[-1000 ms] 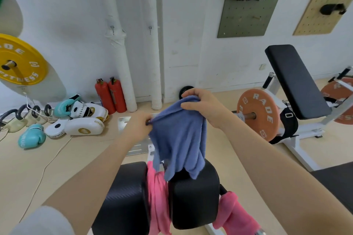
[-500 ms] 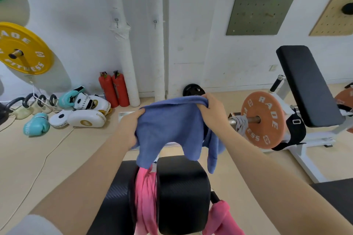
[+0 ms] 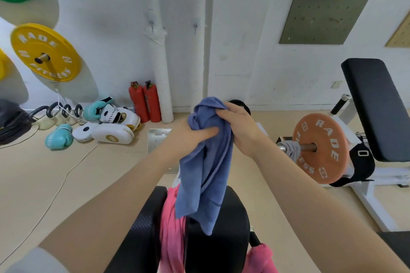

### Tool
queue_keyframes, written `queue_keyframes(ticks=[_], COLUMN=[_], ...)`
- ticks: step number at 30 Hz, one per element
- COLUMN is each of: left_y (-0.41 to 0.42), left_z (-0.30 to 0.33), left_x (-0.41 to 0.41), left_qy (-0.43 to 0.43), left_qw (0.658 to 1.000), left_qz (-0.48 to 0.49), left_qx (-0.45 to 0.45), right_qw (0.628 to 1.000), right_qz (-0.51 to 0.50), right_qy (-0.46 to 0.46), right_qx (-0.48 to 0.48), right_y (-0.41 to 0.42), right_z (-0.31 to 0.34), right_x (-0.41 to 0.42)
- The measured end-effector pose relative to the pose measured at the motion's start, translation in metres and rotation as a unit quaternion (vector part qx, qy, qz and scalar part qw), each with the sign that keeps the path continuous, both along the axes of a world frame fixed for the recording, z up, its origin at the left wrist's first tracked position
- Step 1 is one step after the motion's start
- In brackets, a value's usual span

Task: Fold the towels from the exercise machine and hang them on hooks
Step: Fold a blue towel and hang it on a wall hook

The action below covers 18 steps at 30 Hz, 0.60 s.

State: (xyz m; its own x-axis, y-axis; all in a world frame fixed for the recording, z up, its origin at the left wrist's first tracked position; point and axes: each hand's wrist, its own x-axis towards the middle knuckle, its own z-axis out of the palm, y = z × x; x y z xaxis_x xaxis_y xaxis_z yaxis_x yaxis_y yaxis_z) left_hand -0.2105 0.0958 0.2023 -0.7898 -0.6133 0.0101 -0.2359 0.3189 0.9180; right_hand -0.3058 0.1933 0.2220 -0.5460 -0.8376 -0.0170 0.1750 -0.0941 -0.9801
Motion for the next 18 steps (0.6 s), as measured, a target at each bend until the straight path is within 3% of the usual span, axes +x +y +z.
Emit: queue_keyframes(ticks=[2,4,7,10,14,18], left_y=[-0.005,-0.008,-0.007,-0.011,-0.03,-0.04], left_z=[0.008,0.014,0.015,0.02,0.014,0.001], left_x=[0.006,0.009,0.011,0.014,0.016,0.019], left_qy=[0.108,0.162,0.182,0.199,0.187,0.19], left_qw=[0.988,0.966,0.965,0.961,0.941,0.923], left_qz=[0.071,0.111,0.102,0.116,0.149,0.176], left_qx=[0.089,0.166,0.156,0.151,0.239,0.284], right_qw=[0.997,0.979,0.959,0.955,0.96,0.965], right_qz=[-0.072,-0.137,-0.134,-0.136,-0.14,-0.039], right_qy=[0.026,0.125,0.223,0.236,0.217,0.218], right_qx=[0.031,0.085,0.111,0.115,0.106,0.137], right_y=[0.001,0.001,-0.002,-0.007,-0.017,-0.024], right_z=[-0.005,-0.013,-0.02,-0.018,-0.012,-0.01], right_x=[-0.003,-0.005,0.0,0.006,0.02,0.034])
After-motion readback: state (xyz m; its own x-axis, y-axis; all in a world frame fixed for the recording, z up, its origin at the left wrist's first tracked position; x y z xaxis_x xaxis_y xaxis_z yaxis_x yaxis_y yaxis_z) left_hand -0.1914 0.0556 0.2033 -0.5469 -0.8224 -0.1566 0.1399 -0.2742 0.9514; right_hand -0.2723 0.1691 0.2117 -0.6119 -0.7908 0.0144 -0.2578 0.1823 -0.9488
